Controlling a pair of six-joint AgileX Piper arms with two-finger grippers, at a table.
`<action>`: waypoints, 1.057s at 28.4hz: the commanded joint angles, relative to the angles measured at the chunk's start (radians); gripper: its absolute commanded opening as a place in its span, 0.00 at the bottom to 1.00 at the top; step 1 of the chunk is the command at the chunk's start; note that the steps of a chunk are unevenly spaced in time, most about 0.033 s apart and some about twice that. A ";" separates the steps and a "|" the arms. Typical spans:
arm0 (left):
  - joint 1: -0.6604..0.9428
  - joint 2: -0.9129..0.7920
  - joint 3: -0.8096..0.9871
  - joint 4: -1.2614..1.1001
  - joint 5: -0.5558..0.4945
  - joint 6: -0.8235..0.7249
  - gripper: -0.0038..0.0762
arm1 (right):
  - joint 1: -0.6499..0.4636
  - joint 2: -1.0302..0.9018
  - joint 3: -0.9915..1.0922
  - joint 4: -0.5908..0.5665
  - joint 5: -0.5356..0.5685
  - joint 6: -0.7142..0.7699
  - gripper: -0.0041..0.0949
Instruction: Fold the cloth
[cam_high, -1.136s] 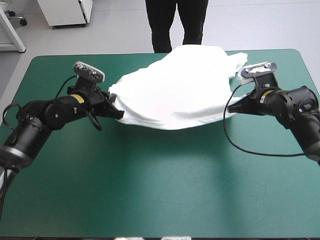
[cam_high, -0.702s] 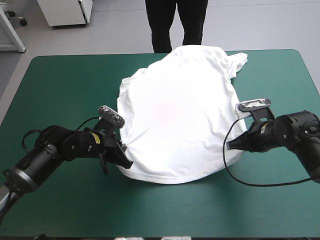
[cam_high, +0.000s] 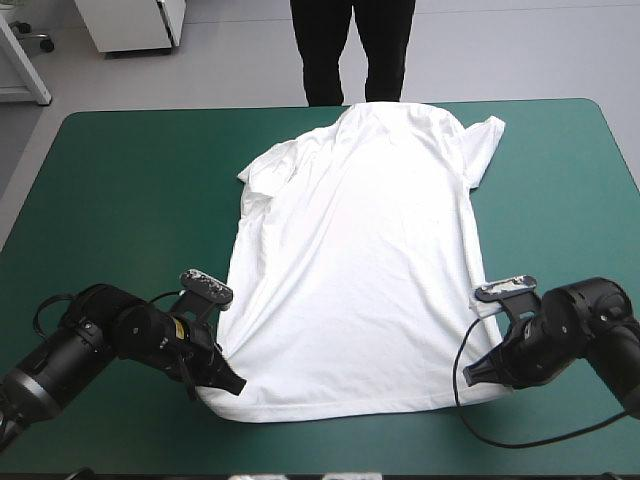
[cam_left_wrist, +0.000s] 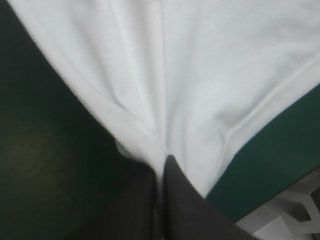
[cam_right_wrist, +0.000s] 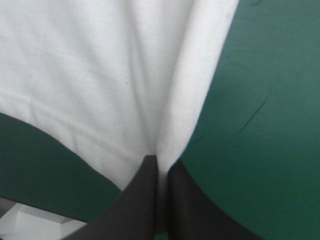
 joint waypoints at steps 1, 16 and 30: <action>-0.004 -0.019 -0.009 -0.017 0.016 -0.015 0.04 | 0.000 -0.083 0.044 0.010 0.027 0.007 0.02; -0.002 -0.015 0.064 -0.002 0.016 -0.064 0.20 | 0.000 -0.182 0.124 -0.018 0.027 0.000 0.14; -0.002 -0.014 -0.172 0.181 0.041 -0.220 0.60 | 0.000 -0.180 -0.114 -0.235 -0.074 0.136 0.67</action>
